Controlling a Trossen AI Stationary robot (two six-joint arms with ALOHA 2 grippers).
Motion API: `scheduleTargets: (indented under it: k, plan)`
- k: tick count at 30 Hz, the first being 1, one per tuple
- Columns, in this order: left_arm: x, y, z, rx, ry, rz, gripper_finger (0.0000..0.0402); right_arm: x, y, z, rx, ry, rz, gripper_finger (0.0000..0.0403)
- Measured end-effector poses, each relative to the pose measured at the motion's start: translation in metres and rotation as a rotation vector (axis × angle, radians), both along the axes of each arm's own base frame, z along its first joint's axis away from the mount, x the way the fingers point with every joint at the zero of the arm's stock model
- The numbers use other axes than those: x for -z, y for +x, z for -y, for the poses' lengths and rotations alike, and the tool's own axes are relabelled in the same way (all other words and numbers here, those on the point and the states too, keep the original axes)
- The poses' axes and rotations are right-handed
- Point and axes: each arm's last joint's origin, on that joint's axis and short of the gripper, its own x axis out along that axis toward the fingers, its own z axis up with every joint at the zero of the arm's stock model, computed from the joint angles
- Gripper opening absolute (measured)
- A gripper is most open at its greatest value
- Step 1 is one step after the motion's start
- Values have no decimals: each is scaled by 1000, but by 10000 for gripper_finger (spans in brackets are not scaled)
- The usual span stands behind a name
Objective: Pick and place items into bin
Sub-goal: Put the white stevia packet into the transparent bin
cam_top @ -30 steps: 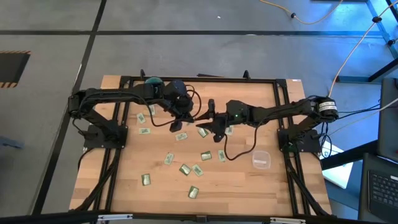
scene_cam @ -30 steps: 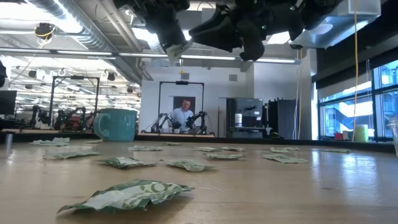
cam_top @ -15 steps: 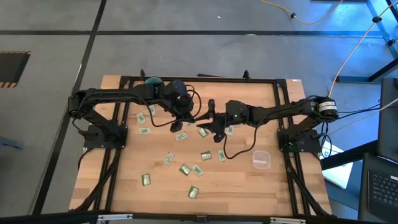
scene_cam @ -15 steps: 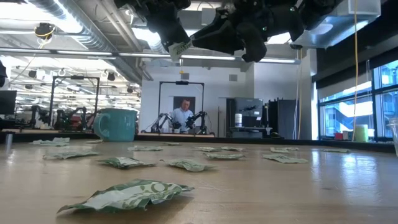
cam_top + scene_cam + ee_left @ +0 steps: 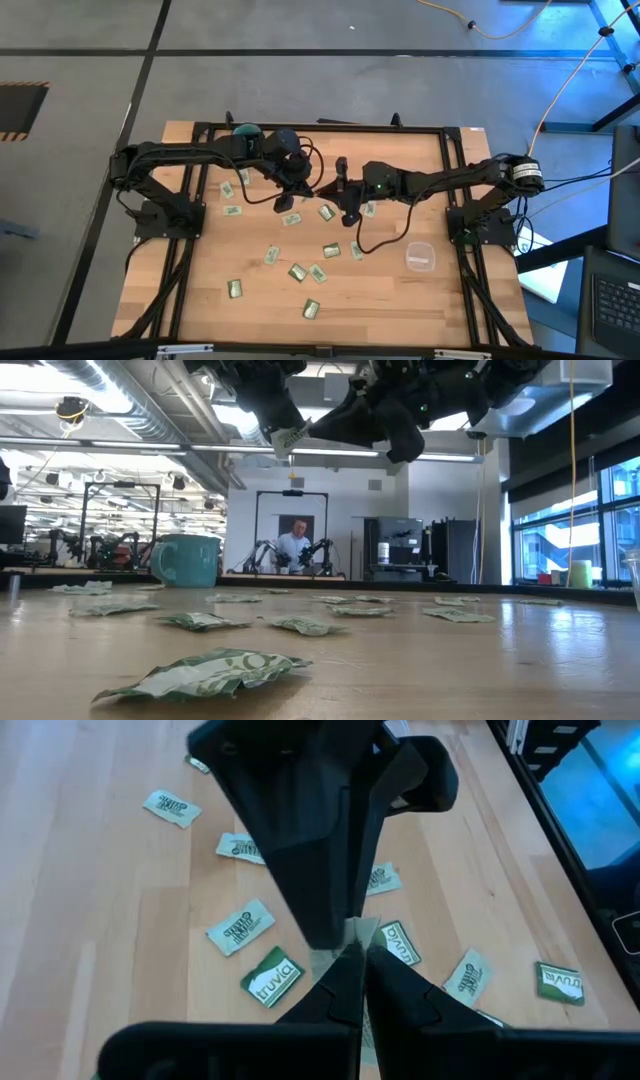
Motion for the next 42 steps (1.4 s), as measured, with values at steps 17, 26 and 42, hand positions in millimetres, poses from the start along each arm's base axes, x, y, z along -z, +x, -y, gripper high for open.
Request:
scheduleTargets:
  k: [17,26,42]
  plan:
    - [-5,-7,-1,19,56,7,89,0,-2,2,77,-19,-18,2]
    - [-17,-40,-12,-205,188,-124,140,-21,-39,-15,159,189,-180,1]
    - [-8,-35,-23,-259,235,-167,120,-25,-171,-72,799,1099,-863,0]
